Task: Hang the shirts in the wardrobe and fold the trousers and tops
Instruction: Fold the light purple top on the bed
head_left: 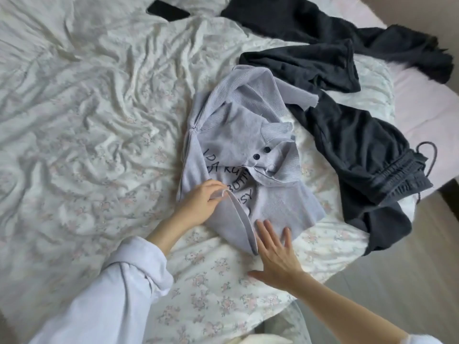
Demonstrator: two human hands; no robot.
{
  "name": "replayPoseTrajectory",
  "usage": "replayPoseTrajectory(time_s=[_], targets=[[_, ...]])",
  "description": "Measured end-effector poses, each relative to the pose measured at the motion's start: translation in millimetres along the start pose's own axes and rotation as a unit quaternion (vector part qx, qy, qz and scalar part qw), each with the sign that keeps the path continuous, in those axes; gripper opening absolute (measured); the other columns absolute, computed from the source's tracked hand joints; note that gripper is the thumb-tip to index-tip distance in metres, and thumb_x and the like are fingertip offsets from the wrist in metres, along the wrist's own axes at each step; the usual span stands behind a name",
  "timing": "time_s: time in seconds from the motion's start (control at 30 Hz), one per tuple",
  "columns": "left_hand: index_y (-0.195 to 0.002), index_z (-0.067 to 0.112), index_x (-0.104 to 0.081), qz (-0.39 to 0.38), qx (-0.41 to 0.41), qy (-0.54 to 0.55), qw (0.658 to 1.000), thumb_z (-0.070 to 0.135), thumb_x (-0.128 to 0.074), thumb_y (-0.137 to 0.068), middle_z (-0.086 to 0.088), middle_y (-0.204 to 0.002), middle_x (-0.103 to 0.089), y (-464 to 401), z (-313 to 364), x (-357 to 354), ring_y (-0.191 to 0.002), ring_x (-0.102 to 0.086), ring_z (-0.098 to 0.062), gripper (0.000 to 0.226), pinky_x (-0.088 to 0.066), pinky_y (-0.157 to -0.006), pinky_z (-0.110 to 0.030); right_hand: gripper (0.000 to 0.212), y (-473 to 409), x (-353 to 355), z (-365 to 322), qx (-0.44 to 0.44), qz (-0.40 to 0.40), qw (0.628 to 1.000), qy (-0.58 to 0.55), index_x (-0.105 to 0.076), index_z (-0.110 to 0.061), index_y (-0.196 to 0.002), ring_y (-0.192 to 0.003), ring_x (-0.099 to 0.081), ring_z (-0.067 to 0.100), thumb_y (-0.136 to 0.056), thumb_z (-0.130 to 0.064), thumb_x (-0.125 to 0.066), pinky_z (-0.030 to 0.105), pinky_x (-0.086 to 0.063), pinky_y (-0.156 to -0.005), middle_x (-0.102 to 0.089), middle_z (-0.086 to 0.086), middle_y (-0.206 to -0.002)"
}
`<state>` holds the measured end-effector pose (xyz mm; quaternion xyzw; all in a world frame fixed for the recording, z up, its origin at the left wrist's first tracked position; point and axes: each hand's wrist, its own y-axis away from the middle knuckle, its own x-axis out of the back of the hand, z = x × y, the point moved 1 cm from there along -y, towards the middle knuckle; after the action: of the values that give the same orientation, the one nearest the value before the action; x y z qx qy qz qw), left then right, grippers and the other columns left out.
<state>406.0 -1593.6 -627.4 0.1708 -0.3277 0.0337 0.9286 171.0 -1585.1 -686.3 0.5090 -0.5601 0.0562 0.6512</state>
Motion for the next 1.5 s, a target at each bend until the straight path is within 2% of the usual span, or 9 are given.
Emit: replayPoseTrajectory(time_s=[0.1, 0.2, 0.27, 0.57, 0.7, 0.87, 1.03, 1.23, 1.5], targets=[[-0.088, 0.009, -0.06, 0.078, 0.015, 0.1, 0.992, 0.014, -0.048, -0.096, -0.007, -0.065, -0.054, 3, 26, 35, -0.059, -0.049, -0.004, 0.015, -0.034, -0.058, -0.008, 0.088, -8, 15, -4, -0.1, 0.074, 0.991, -0.048, 0.004, -0.02, -0.149, -0.144, -0.005, 0.024, -0.085, -0.047, -0.05, 0.052, -0.009, -0.109, -0.008, 0.004, -0.156], [-0.08, -0.002, -0.054, 0.164, -0.01, 0.144, 0.976, 0.009, -0.044, -0.097, -0.011, -0.065, -0.046, 5, 53, 72, -0.062, -0.04, -0.01, 0.023, -0.033, -0.06, -0.013, 0.04, -16, 47, -3, -0.166, 0.167, 0.963, -0.129, -0.05, -0.015, -0.123, -0.12, -0.047, 0.024, -0.083, -0.018, -0.051, 0.039, -0.03, -0.097, -0.056, 0.005, -0.124], [-0.076, -0.002, -0.054, 0.233, 0.005, 0.143, 0.962, 0.01, -0.044, -0.097, -0.009, -0.067, -0.047, 5, 64, 94, -0.062, -0.039, -0.012, 0.027, -0.032, -0.063, -0.024, 0.017, -16, 79, 4, -0.204, 0.183, 0.952, -0.139, -0.056, -0.013, -0.099, -0.099, -0.058, 0.027, -0.085, -0.015, -0.045, 0.034, -0.035, -0.08, -0.066, 0.006, -0.1], [-0.065, 0.015, -0.042, 0.516, 0.082, 0.254, 0.814, 0.024, -0.04, -0.099, -0.006, -0.068, -0.042, -16, 150, 284, -0.066, -0.039, -0.017, 0.035, -0.033, -0.059, -0.026, 0.019, -6, 364, 48, -0.206, 0.381, 0.886, -0.169, -0.055, -0.013, -0.099, -0.097, -0.058, 0.038, -0.088, -0.013, -0.04, 0.034, -0.034, -0.069, -0.063, 0.018, -0.102], [-0.078, 0.007, -0.053, 0.61, 0.007, 0.334, 0.719, 0.029, -0.039, -0.099, -0.005, -0.079, -0.048, -13, 225, 404, -0.081, -0.043, -0.017, 0.033, -0.033, -0.065, -0.024, 0.03, 28, 525, 35, -0.15, 0.559, 0.797, -0.174, -0.06, -0.016, -0.107, -0.096, -0.058, 0.041, -0.083, -0.008, -0.045, 0.037, -0.039, -0.072, -0.065, 0.019, -0.104], [-0.08, 0.012, -0.052, 0.658, -0.089, 0.333, 0.669, 0.034, -0.041, -0.098, -0.009, -0.089, -0.05, 26, 290, 479, -0.083, -0.047, -0.017, 0.03, -0.037, -0.071, -0.027, 0.035, 89, 640, 16, -0.049, 0.734, 0.655, -0.176, -0.06, -0.01, -0.112, -0.103, -0.056, 0.036, -0.08, -0.005, -0.047, 0.039, -0.038, -0.084, -0.065, 0.015, -0.109], [-0.085, 0.015, -0.056, 0.576, -0.131, 0.277, 0.758, 0.036, -0.044, -0.097, 0.007, -0.072, -0.049, 76, 256, 445, -0.075, -0.046, -0.011, 0.027, -0.037, -0.066, -0.027, 0.039, 96, 578, 15, 0.014, 0.736, 0.656, -0.164, -0.064, -0.005, -0.108, -0.091, -0.061, 0.038, -0.077, -0.002, -0.04, 0.035, -0.037, -0.079, -0.068, 0.016, -0.104], [-0.08, 0.027, -0.062, 0.301, -0.041, 0.169, 0.938, 0.019, -0.046, -0.097, 0.019, -0.064, -0.063, 119, 146, 311, -0.065, -0.055, 0.007, 0.025, -0.042, -0.062, -0.012, 0.032, 66, 387, 45, 0.026, 0.514, 0.843, -0.159, -0.067, -0.003, -0.11, -0.101, -0.063, 0.035, -0.084, 0.008, -0.052, 0.041, -0.045, -0.086, -0.069, 0.015, -0.106], [-0.073, 0.008, -0.057, 0.045, 0.134, -0.043, 0.989, 0.029, -0.052, -0.095, 0.003, -0.062, -0.046, 167, 17, 106, -0.06, -0.039, -0.01, 0.031, -0.03, -0.056, -0.019, 0.031, 56, 159, 68, 0.029, 0.256, 0.959, -0.122, -0.068, -0.009, -0.108, -0.1, -0.062, 0.031, -0.084, 0.004, -0.054, 0.037, -0.046, -0.078, -0.069, 0.007, -0.104]])
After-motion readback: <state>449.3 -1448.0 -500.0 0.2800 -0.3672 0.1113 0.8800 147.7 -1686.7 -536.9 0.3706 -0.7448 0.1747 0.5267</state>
